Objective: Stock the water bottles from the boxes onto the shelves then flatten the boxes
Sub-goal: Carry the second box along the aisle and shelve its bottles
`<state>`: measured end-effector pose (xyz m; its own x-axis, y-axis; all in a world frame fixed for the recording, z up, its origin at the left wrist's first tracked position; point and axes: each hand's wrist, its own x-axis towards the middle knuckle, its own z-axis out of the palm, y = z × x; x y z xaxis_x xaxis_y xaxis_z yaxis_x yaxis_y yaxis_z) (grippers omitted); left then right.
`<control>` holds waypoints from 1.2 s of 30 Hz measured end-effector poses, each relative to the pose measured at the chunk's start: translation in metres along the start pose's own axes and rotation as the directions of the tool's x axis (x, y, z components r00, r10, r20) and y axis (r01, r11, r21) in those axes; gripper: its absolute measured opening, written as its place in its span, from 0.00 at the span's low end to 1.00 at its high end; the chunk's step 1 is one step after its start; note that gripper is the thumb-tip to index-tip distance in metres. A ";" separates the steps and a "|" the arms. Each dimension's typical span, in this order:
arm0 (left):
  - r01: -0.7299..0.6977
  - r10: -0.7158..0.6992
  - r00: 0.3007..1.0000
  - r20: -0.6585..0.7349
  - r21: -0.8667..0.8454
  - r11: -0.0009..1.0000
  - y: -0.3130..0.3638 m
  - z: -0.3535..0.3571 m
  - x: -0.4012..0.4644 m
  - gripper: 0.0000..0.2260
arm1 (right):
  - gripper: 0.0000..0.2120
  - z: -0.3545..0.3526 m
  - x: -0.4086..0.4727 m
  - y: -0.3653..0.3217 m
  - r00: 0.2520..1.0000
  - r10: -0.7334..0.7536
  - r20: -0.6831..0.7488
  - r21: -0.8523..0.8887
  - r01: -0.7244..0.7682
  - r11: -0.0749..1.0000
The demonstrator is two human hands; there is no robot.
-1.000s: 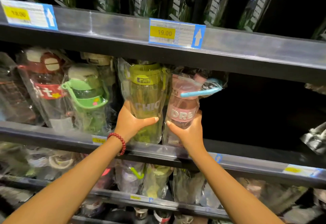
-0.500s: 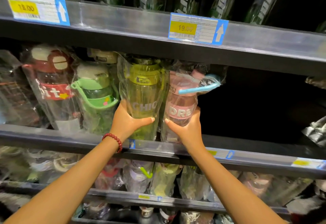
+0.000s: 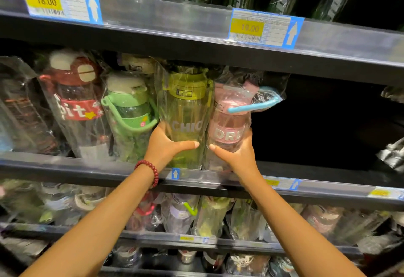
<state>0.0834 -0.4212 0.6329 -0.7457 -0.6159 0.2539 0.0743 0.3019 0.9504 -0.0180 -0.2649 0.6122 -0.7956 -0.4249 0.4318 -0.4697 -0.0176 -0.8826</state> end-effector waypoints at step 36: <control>0.075 -0.054 0.984 -0.172 0.119 0.990 0.009 -0.001 -0.046 0.37 | 0.33 -0.023 -0.029 -0.031 0.985 0.144 0.098 -0.126 -0.131 0.983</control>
<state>0.1194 -0.3910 0.6295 -0.6237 -0.7473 0.2291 -0.0613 0.3389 0.9388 0.0106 -0.2310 0.6316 -0.8133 -0.5100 0.2800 -0.4059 0.1525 -0.9011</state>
